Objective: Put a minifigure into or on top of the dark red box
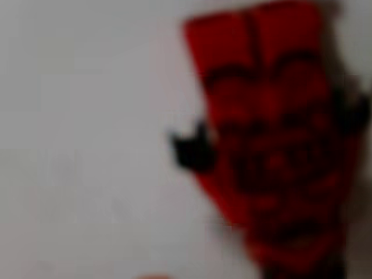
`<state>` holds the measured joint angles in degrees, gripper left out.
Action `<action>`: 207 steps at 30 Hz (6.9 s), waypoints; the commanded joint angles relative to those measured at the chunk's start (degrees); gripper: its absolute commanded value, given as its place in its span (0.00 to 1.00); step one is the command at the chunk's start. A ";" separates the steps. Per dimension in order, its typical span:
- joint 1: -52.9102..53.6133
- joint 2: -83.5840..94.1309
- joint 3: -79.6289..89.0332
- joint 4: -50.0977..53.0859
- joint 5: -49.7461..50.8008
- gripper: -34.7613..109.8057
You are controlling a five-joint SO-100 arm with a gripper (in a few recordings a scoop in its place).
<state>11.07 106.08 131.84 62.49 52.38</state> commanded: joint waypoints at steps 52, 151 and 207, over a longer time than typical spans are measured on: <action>0.53 -8.61 -5.19 -1.67 1.14 0.33; 33.75 -41.57 -75.67 29.27 -31.73 0.32; -8.88 62.49 2.81 26.72 -30.94 0.33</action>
<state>4.13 168.57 134.65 88.77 20.57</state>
